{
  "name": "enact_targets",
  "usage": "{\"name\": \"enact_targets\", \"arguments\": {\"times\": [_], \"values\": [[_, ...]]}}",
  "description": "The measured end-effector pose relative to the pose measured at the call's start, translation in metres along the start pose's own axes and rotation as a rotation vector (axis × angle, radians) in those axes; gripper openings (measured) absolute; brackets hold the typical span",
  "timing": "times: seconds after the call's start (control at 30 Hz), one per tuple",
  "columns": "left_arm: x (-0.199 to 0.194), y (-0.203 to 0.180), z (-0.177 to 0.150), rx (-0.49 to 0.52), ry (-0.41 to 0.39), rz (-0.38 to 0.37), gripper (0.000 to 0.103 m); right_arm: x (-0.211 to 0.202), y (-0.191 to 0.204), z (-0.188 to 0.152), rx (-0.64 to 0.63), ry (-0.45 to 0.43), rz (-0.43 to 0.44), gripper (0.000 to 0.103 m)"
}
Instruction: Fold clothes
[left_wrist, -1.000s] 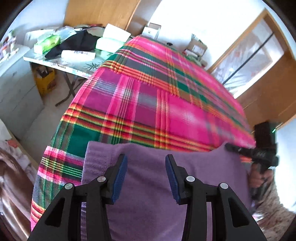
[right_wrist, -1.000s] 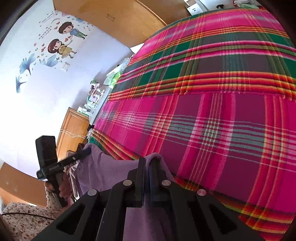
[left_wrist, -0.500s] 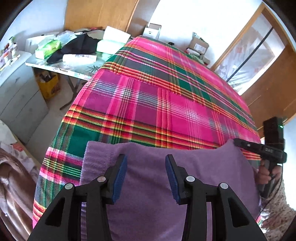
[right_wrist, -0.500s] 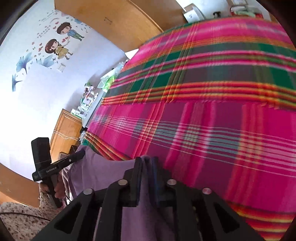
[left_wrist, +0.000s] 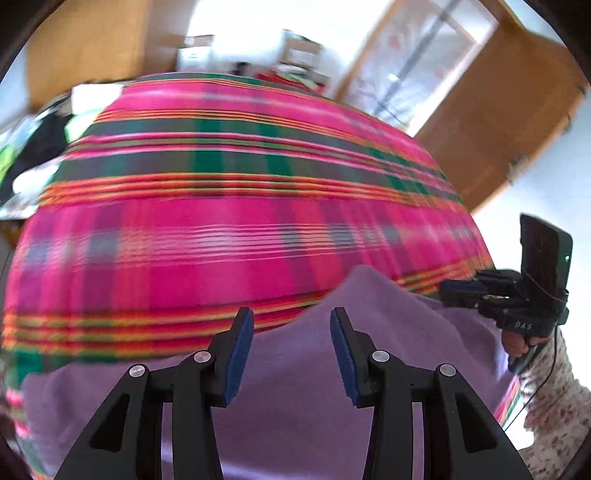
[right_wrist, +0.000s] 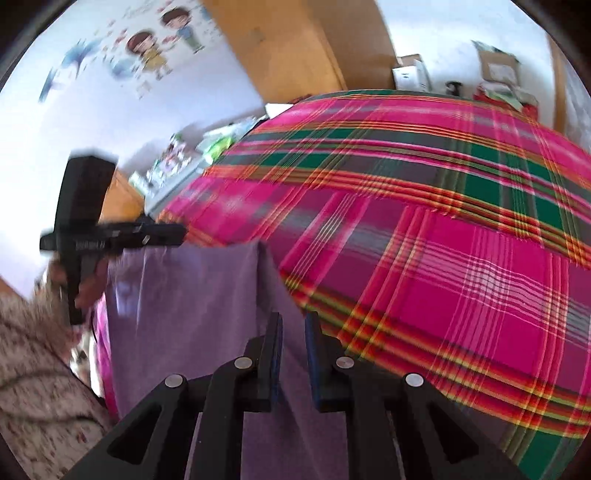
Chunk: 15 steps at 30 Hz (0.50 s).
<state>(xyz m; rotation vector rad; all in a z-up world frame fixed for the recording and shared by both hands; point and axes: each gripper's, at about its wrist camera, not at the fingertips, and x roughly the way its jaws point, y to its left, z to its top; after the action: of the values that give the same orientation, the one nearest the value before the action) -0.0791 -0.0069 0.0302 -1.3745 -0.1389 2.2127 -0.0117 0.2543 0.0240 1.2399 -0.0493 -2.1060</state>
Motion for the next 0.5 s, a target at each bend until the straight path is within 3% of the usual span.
{"name": "enact_targets", "arguments": {"times": [0.17, 0.43, 0.5], "values": [[0.025, -0.025, 0.007, 0.053, 0.045, -0.023, 0.045, 0.013, 0.011, -0.007, -0.093, 0.058, -0.017, 0.014], [0.043, -0.032, 0.015, 0.039, 0.063, -0.025, 0.045, 0.013, 0.025, -0.012, -0.196, 0.043, -0.040, 0.020], [0.044, -0.030, 0.016, 0.028, 0.063, -0.029, 0.045, 0.012, 0.028, -0.013, -0.215, 0.033, -0.049, 0.004]]}}
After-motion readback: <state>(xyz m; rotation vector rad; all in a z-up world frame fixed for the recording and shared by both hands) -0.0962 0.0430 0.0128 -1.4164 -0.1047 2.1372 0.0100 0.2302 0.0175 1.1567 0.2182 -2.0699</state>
